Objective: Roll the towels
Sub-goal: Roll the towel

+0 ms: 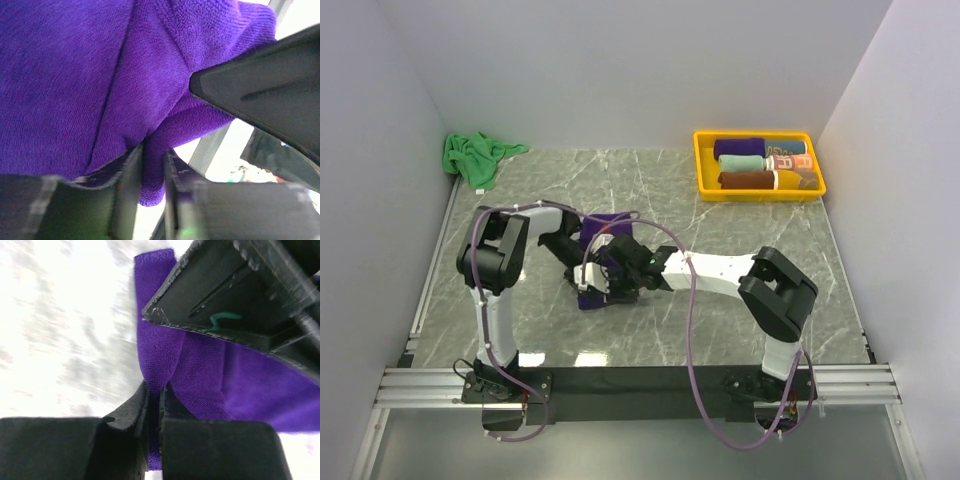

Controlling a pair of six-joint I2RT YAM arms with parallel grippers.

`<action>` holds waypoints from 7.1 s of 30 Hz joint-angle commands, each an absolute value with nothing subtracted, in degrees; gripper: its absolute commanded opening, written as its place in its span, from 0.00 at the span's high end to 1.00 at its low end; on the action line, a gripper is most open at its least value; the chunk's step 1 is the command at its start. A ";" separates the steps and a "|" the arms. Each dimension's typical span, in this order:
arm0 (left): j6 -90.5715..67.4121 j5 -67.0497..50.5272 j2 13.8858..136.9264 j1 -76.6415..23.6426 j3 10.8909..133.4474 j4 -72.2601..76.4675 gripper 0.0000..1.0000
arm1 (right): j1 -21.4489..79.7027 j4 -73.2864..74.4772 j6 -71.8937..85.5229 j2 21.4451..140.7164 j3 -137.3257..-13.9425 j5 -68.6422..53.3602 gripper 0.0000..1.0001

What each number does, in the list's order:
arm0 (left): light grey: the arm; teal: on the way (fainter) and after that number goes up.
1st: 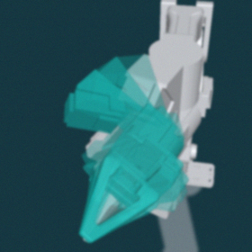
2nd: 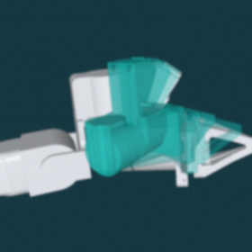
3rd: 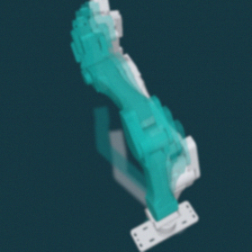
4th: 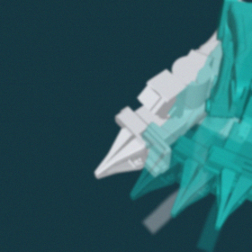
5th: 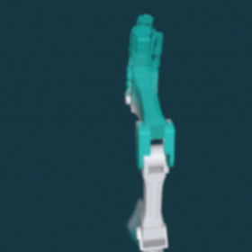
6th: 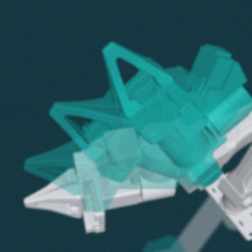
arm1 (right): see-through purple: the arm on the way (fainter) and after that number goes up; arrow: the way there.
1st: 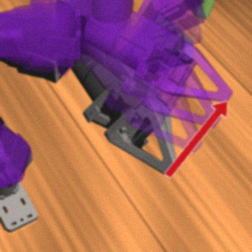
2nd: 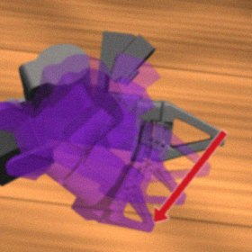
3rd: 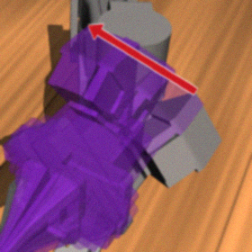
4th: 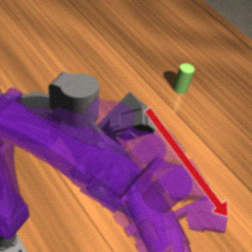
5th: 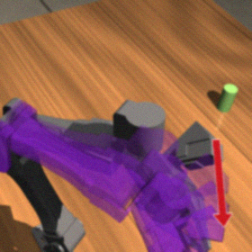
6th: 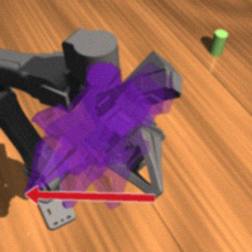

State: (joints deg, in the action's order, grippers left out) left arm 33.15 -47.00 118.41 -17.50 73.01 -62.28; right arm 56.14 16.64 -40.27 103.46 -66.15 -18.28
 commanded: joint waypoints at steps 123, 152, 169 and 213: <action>51.24 -41.13 122.87 -22.94 71.54 -55.90 0.98 | 60.21 9.49 -42.01 98.87 -58.27 -14.94 0.62; 47.55 -51.85 100.30 -2.92 68.29 -56.60 0.49 | 52.74 40.25 -34.81 113.64 -75.32 -41.39 1.00; 49.40 -38.96 52.13 -6.72 38.60 -38.61 0.34 | 43.51 57.04 -33.40 133.75 -97.37 -56.51 1.00; 55.19 -39.19 99.83 -24.44 55.89 -55.97 0.99 | 20.75 31.12 -8.88 98.57 -79.82 -48.70 0.52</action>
